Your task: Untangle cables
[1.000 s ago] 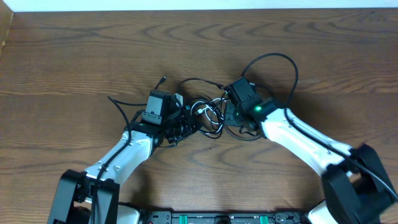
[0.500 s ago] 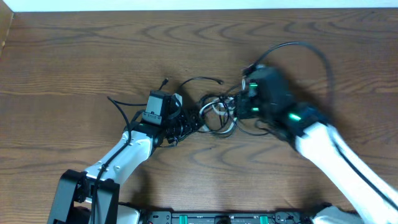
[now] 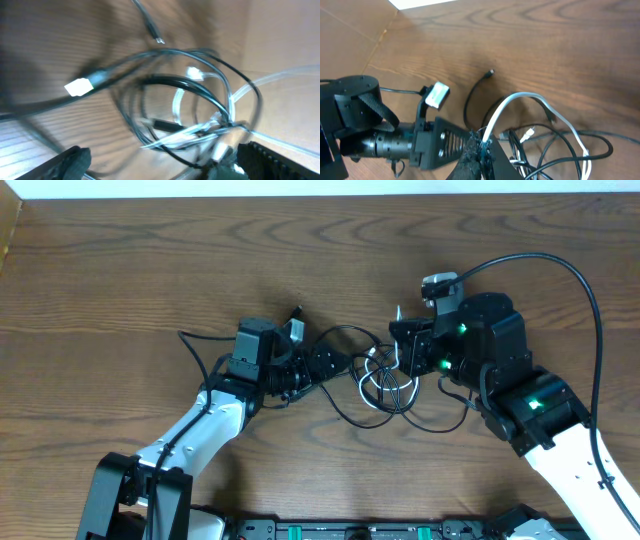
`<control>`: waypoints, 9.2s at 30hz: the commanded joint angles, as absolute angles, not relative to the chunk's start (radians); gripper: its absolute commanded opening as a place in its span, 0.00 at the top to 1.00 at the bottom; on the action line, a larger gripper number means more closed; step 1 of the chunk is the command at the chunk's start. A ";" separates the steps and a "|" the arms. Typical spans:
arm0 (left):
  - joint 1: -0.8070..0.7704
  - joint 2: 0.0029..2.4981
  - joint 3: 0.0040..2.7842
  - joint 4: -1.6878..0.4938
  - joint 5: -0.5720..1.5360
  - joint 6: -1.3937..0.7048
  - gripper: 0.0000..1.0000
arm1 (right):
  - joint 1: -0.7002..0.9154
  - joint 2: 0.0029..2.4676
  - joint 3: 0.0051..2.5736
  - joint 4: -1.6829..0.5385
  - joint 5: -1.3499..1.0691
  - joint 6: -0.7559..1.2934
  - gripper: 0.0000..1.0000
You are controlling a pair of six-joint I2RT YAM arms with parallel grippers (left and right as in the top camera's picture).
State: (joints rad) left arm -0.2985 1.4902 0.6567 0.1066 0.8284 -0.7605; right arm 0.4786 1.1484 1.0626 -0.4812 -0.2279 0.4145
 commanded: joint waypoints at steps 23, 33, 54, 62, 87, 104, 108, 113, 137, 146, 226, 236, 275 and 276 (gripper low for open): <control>-0.470 1.486 0.656 0.541 0.746 -1.619 0.09 | 0.472 1.152 1.068 -0.428 -0.186 0.395 0.99; -0.558 1.486 0.657 0.541 0.650 -1.952 0.22 | 0.472 1.152 1.068 -0.438 -0.186 0.395 0.99; -0.677 1.486 0.657 0.544 0.458 -2.079 0.51 | 0.472 1.152 1.068 -0.457 -0.186 0.395 0.98; -0.677 1.486 0.657 0.545 0.424 -2.079 0.67 | 0.472 1.152 1.068 -0.468 -0.186 0.395 0.98; -0.678 1.486 0.657 0.661 0.399 -2.088 0.87 | 0.473 1.152 1.068 -0.470 -0.187 0.396 0.98; -0.710 1.486 0.657 0.573 0.402 -2.035 0.49 | 0.473 1.152 1.068 -0.495 -0.186 0.411 0.97; -0.706 1.486 0.657 0.380 0.402 -2.005 0.50 | 0.472 1.152 1.068 -0.539 -0.146 0.411 0.95; -0.666 1.486 0.657 0.210 0.402 -1.839 0.50 | 0.472 1.153 1.068 -0.699 -0.008 0.543 0.72; -0.535 1.486 0.657 -0.142 0.356 -1.421 0.48 | 0.442 1.622 1.066 -0.600 -0.117 0.918 0.62; -0.535 1.486 0.657 -0.142 0.354 -1.421 0.48 | 0.403 1.620 1.066 -0.014 -0.815 0.465 0.62; -0.532 1.486 0.656 -0.549 -0.169 -1.328 0.15 | 0.613 2.193 1.700 -0.961 -0.337 0.031 0.45; -0.532 1.486 0.656 -0.549 -0.169 -1.328 0.15 | 0.677 2.200 1.700 -0.811 0.036 0.311 0.52; -0.532 1.486 0.656 -0.549 -0.169 -1.328 0.15 | 0.651 2.204 1.589 -0.669 0.039 0.396 0.92; -0.532 1.486 0.656 -0.549 -0.169 -1.328 0.15 | 0.646 2.199 1.589 -0.670 0.039 0.396 0.89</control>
